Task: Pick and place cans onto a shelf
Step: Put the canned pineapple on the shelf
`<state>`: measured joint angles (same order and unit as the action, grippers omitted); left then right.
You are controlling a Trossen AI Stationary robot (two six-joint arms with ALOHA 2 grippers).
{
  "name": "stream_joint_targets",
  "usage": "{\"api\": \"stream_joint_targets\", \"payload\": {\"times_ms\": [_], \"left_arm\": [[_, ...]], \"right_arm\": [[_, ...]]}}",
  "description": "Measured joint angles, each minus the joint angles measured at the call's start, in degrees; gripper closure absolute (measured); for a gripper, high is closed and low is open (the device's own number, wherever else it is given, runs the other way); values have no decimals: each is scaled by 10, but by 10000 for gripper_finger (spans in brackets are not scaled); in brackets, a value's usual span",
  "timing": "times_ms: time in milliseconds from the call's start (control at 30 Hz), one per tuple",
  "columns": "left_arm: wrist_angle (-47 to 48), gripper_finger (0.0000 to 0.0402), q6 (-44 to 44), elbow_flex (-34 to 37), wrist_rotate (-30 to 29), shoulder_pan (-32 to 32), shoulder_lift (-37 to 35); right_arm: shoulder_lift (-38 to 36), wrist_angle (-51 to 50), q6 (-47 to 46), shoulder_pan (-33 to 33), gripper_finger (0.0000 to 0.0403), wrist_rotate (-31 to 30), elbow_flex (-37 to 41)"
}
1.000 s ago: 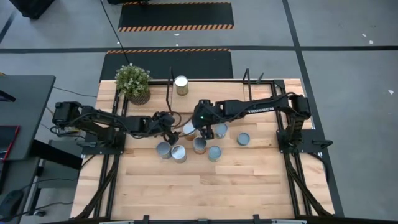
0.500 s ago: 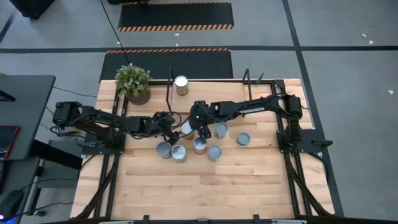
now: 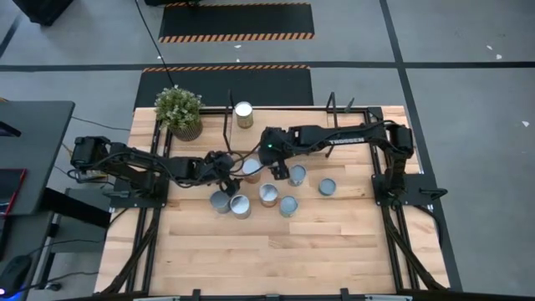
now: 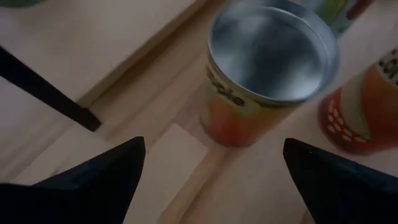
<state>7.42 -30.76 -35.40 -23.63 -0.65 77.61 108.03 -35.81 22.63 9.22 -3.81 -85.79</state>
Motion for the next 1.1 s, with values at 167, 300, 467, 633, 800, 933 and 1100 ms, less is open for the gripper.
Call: {"api": "stream_joint_targets", "payload": {"times_ms": [167,300,467,633,800,933,1100], "left_arm": [[0,12,4,0,-27,3,0],[-1,12,1,0,-41,3,0],[-9,12,4,0,-72,5,0],[-31,12,14,0,-88,5,1],[-54,12,17,0,-101,5,7],[-60,12,21,1,-105,5,13],[-60,12,29,0,-105,3,10]], "right_arm": [[15,40,30,14,47,26,8],[23,48,42,24,39,57,7],[42,73,46,27,26,84,7],[63,97,53,27,15,101,7],[65,112,57,26,18,129,5],[65,123,59,24,39,129,5],[65,128,55,24,69,130,5]]}}
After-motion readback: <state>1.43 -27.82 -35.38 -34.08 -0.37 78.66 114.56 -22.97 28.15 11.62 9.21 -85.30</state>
